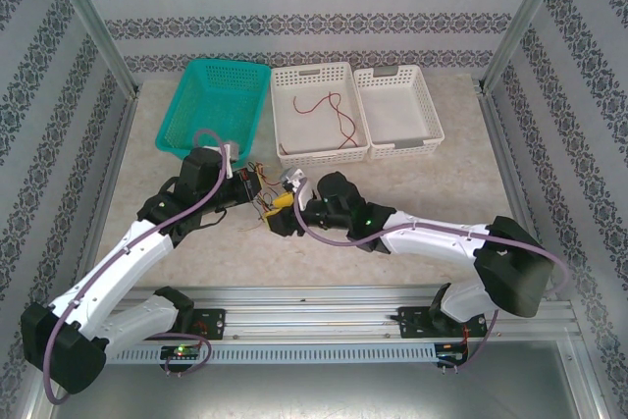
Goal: Untangle the cables
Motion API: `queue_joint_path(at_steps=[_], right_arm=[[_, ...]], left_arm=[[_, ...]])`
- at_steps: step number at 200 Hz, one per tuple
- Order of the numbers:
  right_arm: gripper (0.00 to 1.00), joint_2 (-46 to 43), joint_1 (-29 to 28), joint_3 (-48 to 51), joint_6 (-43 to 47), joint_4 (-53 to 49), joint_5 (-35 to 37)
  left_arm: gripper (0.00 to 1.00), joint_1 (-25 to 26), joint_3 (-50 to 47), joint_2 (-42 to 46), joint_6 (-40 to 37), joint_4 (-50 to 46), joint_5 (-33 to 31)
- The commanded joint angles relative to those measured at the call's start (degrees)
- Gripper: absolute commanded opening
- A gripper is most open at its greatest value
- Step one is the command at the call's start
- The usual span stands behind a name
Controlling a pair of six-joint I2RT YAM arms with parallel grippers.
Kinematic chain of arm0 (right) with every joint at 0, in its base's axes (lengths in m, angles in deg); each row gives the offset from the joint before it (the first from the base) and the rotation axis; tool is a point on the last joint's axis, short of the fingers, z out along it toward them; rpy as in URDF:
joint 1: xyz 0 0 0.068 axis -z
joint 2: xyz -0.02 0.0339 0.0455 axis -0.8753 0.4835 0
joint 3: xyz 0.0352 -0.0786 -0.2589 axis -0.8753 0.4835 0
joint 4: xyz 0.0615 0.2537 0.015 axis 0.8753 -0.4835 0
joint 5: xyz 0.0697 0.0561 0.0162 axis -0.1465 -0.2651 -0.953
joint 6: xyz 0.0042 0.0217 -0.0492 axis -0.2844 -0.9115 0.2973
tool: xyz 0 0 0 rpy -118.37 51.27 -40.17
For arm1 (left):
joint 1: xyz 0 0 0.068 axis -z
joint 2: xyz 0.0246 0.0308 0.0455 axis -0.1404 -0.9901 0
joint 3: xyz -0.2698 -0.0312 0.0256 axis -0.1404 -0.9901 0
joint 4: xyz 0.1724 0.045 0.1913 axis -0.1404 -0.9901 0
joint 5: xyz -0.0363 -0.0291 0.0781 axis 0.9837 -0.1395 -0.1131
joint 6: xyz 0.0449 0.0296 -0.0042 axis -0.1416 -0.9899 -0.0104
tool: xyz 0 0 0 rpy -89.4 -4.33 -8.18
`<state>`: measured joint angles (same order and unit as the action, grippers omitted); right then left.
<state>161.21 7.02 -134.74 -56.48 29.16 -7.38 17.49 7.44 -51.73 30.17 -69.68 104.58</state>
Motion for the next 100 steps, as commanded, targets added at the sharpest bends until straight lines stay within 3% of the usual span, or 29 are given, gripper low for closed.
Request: queue_joint_path(at_steps=[1, 70, 82, 100], right_arm=[[0.54, -0.5, 0.8, -0.3, 1.2, 1.0, 1.8], [0.52, 5.2, 0.8, -4.5, 0.4, 1.8, -1.3], [0.44, 5.8, 0.8, -5.0, 0.3, 1.9, -1.3], [0.24, 6.1, 0.8, -4.8, 0.1, 2.0, -0.8]], left_arm=[[0.0, 0.8, 2.0, 0.1, -0.6, -0.3, 0.5], [0.0, 2.0, 2.3, -0.3, 0.1, 0.4, 1.2], [0.0, 2.1, 2.3, -0.3, 0.2, 0.4, 1.2], [0.0, 2.1, 2.5, -0.3, 0.0, 0.1, 1.2]])
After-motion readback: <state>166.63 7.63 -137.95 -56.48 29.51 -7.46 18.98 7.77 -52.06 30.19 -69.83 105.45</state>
